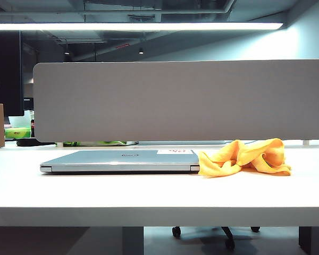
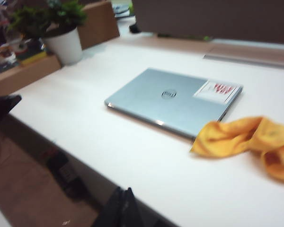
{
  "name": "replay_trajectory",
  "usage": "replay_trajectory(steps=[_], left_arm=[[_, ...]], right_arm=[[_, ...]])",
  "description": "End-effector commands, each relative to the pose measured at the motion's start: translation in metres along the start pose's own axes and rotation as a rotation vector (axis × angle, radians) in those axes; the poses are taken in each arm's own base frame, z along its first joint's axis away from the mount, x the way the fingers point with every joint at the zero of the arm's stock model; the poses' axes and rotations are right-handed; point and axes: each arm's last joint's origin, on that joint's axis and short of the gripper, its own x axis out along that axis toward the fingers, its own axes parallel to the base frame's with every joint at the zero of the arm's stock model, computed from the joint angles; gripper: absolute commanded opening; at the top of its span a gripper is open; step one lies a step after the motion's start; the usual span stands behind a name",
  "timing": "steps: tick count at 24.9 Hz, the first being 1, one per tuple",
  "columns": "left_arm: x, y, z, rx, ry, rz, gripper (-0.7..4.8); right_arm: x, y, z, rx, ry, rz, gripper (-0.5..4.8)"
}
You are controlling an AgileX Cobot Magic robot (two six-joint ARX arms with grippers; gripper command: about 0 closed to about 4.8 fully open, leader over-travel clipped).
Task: Pick up the rag and use it to wipe the water off the lid of the laptop on the table.
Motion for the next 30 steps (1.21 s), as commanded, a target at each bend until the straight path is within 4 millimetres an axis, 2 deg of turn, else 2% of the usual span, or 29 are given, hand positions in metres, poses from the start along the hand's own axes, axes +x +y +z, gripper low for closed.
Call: replay_trajectory(steps=[1,5,8,16,20,22,24,30], left_arm=[[0.001,0.000,-0.003,0.007,0.001,-0.003,0.19],[0.001,0.001,-0.010,-0.003,0.060,0.003,0.19],[0.001,0.001,-0.012,-0.006,0.080,0.003,0.19],[0.001,0.001,-0.012,-0.006,0.085,0.004,0.19],[0.001,0.001,-0.012,-0.006,0.085,0.004,0.19],[0.001,0.001,-0.012,-0.006,0.085,0.004,0.19],[0.001,0.001,-0.012,-0.006,0.085,0.004,0.19],[0.001,0.001,-0.012,-0.006,0.085,0.004,0.19]], right_arm=[[0.011,-0.005,-0.014,0.024,0.046,0.020,0.00],[0.023,-0.011,-0.033,0.051,0.112,0.015,0.00],[0.031,-0.015,-0.041,0.045,0.096,0.015,0.00],[0.034,-0.017,-0.044,0.008,0.094,0.004,0.00],[0.035,-0.021,-0.037,-0.168,-0.027,-0.100,0.00],[0.032,-0.026,-0.034,-0.278,-0.248,-0.185,0.00],[0.028,-0.030,-0.039,-0.302,-0.326,-0.265,0.00],[0.029,-0.042,-0.066,-0.302,-0.340,-0.408,0.00]])
